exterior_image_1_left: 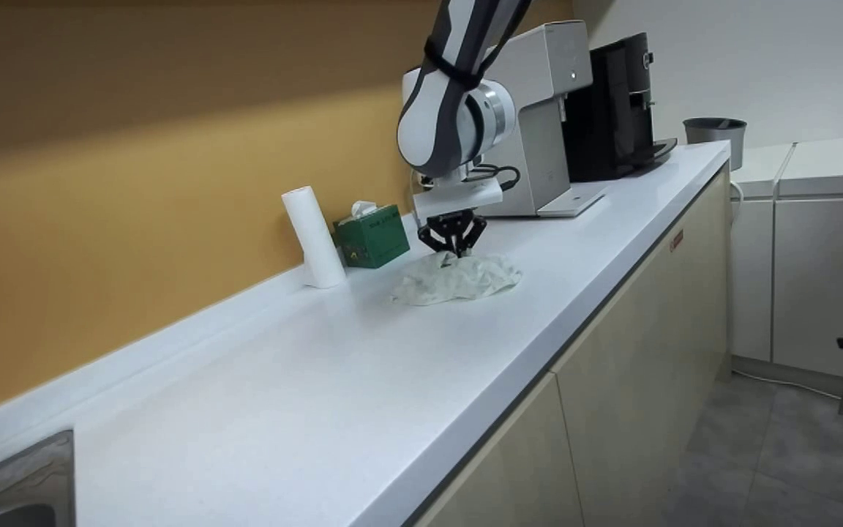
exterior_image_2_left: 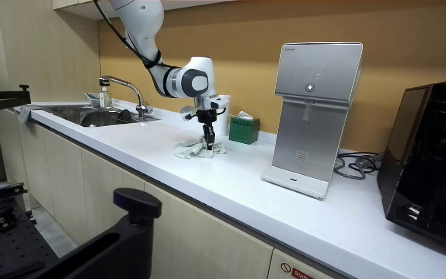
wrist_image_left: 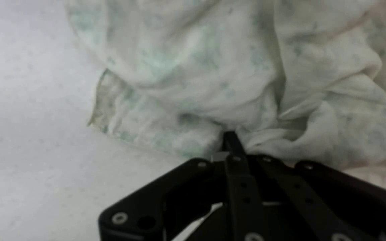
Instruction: Use the white towel to clean the surface
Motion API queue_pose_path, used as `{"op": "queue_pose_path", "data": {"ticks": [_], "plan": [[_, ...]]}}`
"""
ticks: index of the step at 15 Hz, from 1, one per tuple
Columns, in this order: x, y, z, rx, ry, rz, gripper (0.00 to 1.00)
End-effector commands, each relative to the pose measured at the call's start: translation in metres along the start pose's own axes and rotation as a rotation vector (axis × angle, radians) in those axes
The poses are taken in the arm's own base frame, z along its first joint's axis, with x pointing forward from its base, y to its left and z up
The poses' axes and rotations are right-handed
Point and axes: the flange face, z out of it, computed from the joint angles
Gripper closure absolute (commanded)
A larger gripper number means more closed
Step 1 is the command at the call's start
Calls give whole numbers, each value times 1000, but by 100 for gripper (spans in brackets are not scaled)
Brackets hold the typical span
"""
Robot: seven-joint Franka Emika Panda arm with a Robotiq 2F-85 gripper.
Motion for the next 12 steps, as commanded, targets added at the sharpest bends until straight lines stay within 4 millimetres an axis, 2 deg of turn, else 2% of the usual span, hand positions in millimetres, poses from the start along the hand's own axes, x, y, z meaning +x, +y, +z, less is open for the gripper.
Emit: {"op": "queue_pose_path", "data": {"ticks": [1, 4, 6, 10, 12], "plan": [[-66, -31, 37, -14, -146, -96, 99], [-92, -38, 32, -33, -185, -165, 99], [-100, -37, 36, -82, -187, -184, 99], [-62, -32, 37, -111, -77, -124, 99], [-40, -27, 29, -97, -37, -66, 99]]}}
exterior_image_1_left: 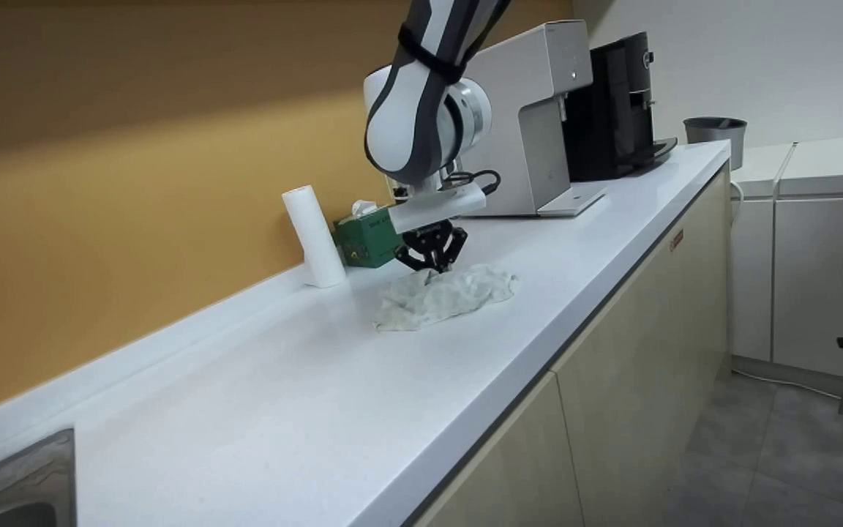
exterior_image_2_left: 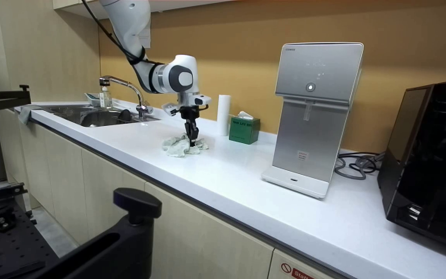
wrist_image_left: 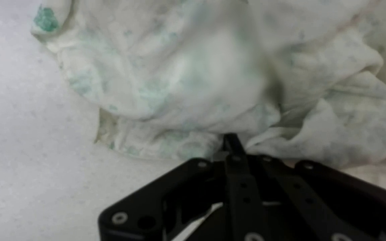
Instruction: Use the white towel to clean the surface
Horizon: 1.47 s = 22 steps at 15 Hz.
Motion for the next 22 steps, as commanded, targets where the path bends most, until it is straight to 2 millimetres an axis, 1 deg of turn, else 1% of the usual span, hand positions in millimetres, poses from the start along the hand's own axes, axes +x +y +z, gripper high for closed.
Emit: {"op": "queue_pose_path", "data": {"ticks": [1, 2, 4, 6, 7, 9, 11, 13, 14, 16, 17, 19, 22], "plan": [[23, 28, 34, -63, 29, 105, 99], [32, 36, 30, -67, 41, 138, 99], [56, 63, 26, -83, 83, 210, 99], [80, 103, 25, -104, 122, 296, 99], [89, 128, 24, -112, 136, 340, 99], [106, 170, 23, -141, 166, 430, 99], [115, 211, 21, -178, 174, 501, 99], [115, 236, 22, -213, 162, 534, 99], [113, 244, 23, -226, 149, 538, 99], [100, 243, 24, -238, 99, 504, 99], [92, 225, 28, -238, 63, 466, 99], [72, 203, 26, -236, -12, 382, 99], [32, 160, 22, -203, -91, 271, 99]]}}
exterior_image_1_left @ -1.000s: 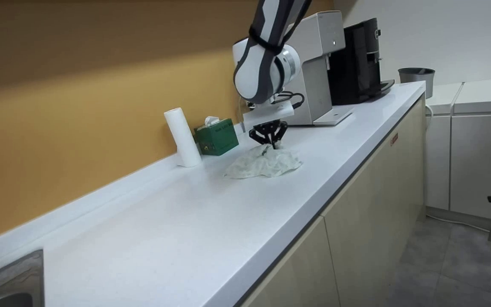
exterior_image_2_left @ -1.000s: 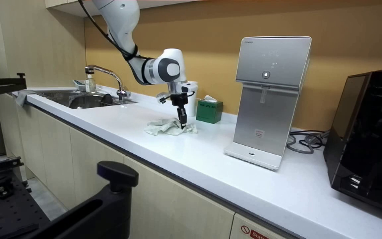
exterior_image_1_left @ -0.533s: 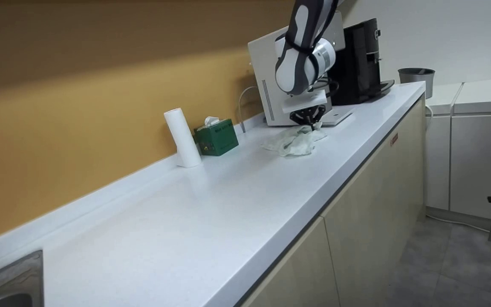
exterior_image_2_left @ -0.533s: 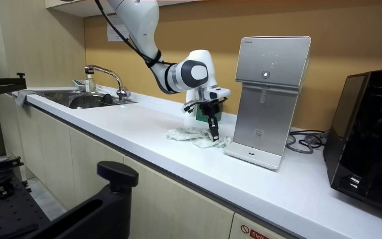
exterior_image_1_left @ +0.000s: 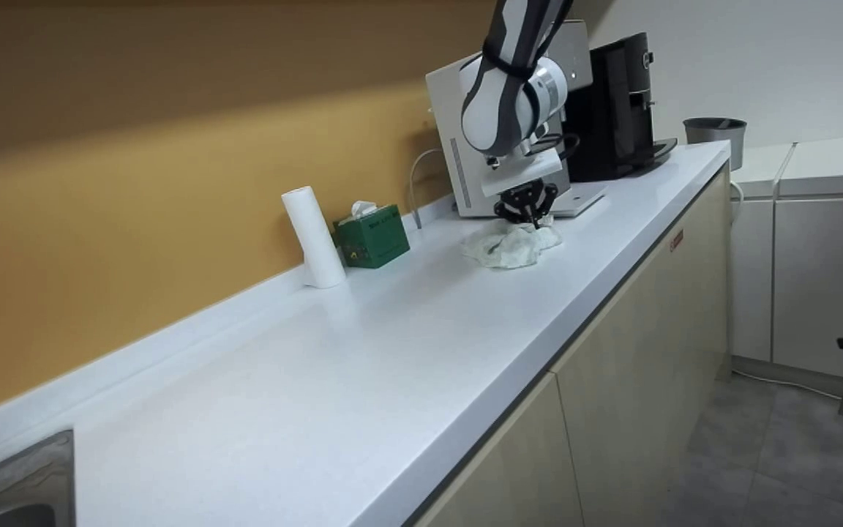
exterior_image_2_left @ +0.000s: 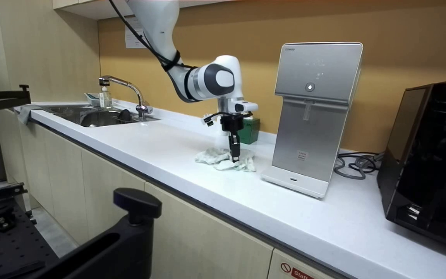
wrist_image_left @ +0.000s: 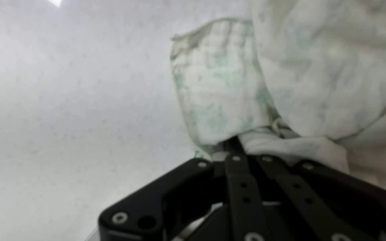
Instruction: Use the white towel to clean the surface
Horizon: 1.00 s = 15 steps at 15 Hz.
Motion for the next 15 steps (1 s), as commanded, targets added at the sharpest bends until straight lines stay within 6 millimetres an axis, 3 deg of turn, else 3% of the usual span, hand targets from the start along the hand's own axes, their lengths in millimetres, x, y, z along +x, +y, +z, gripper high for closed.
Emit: {"op": "queue_pose_path", "data": {"ticks": [1, 5, 7, 9, 10, 11, 15], "plan": [[-87, -24, -4, 4, -127, -149, 99], [-167, -46, -21, 36, -218, -321, 99], [-190, -57, -27, 34, -264, -403, 99], [-201, -67, -33, 19, -321, -465, 99], [-204, -71, -35, 12, -336, -476, 91], [-205, -76, -38, 12, -352, -495, 71], [-210, -97, -59, 63, -348, -535, 45]]}}
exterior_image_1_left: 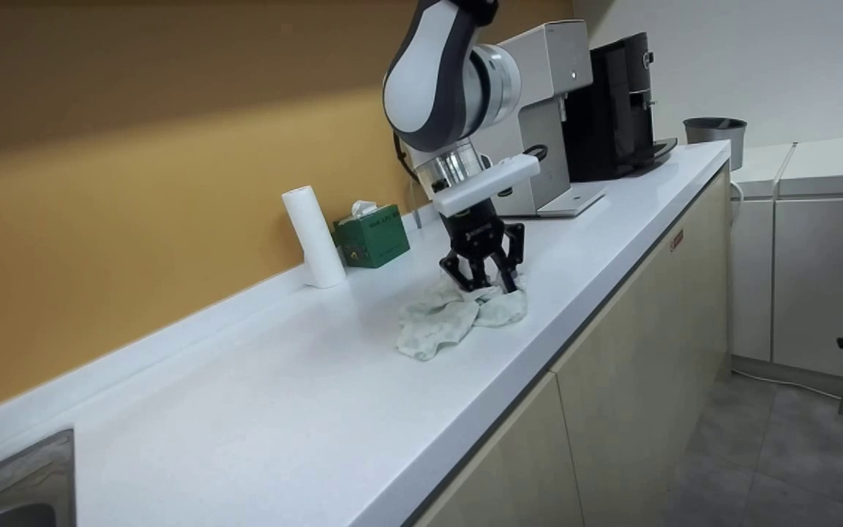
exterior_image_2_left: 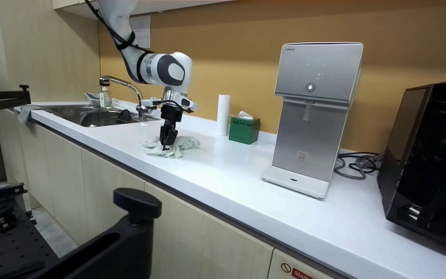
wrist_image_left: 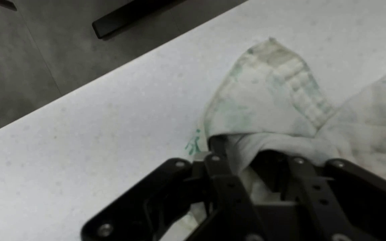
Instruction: Use the white towel to clean the surface
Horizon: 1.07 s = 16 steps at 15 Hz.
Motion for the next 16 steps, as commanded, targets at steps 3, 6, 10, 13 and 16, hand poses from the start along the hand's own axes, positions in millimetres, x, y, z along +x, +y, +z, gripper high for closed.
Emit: {"op": "queue_pose_path", "data": {"ticks": [3, 6, 10, 13, 16], "plan": [[3, -40, -25, 82, 36, -27, 24], [7, -56, -55, 133, 125, -36, 4], [19, -65, -93, 190, 253, -25, 0], [25, -68, -113, 217, 286, -1, 0], [27, -69, -115, 206, 279, 0, 0]]}}
